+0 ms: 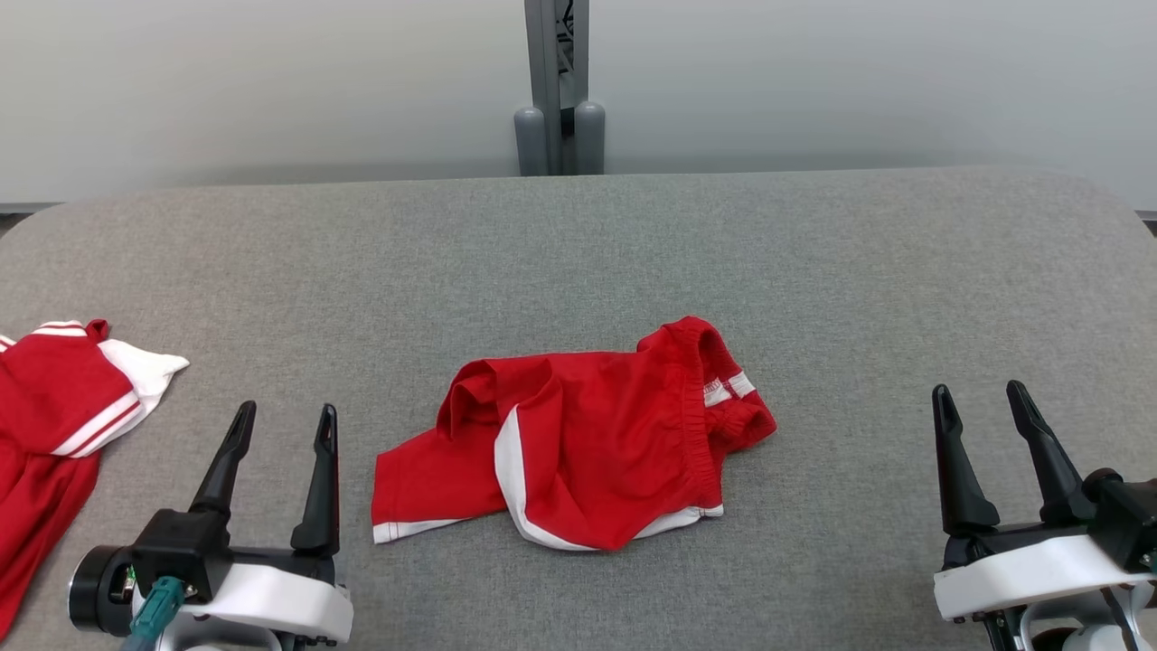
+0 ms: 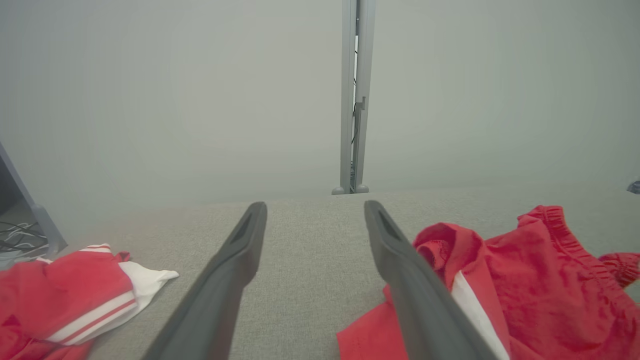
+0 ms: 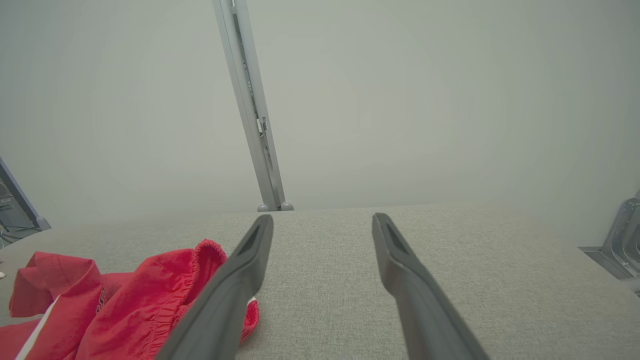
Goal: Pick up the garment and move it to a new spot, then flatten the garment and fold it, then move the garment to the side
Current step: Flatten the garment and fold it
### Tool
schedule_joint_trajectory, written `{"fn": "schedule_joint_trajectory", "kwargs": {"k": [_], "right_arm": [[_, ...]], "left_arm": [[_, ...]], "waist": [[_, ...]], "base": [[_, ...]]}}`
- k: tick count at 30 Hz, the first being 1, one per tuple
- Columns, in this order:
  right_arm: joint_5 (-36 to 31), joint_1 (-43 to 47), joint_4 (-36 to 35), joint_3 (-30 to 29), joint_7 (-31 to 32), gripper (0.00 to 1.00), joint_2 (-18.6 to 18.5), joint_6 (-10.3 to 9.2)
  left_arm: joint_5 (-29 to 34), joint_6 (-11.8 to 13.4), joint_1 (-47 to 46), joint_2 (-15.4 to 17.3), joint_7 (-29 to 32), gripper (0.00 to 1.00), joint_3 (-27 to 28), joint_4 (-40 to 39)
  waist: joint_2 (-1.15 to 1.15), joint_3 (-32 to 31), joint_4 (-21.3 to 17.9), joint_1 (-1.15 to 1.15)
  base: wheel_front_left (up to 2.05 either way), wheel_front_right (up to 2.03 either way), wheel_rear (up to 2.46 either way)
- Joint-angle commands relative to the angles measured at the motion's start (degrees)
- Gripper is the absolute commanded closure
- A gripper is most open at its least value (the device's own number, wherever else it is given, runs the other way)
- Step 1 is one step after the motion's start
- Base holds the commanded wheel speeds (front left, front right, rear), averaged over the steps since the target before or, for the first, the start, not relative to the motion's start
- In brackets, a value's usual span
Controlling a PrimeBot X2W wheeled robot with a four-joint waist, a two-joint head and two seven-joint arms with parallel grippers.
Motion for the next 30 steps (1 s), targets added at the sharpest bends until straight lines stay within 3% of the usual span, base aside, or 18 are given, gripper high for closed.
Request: {"fn": "schedule_joint_trajectory", "kwargs": {"k": [1,19,30], "right_arm": [[0.4,0.6,0.1,-0.2,0.2,0.00,-0.4,0.14],[0.9,0.5,0.0,0.3,0.1,0.00,-0.4,0.14],[1.5,-2.4,0.4,1.9,-0.7,0.00,-0.4,0.14]], "left_arm": [[0.6,-0.2,0.7,0.2,-0.3,0.00,0.0,0.2],[1.0,-0.8,-0.2,-0.7,1.0,0.00,-1.9,0.0],[-3.7,-8.1,-6.8,-4.4,15.0,0.00,-10.3,2.9]], "waist": [[0.00,-0.5,-0.2,0.00],[0.00,-0.5,-0.3,0.00],[0.00,4.2,-2.5,0.00]], "base": [[0.00,0.00,0.00],[0.00,0.00,0.00],[0.00,0.00,0.00]]}}
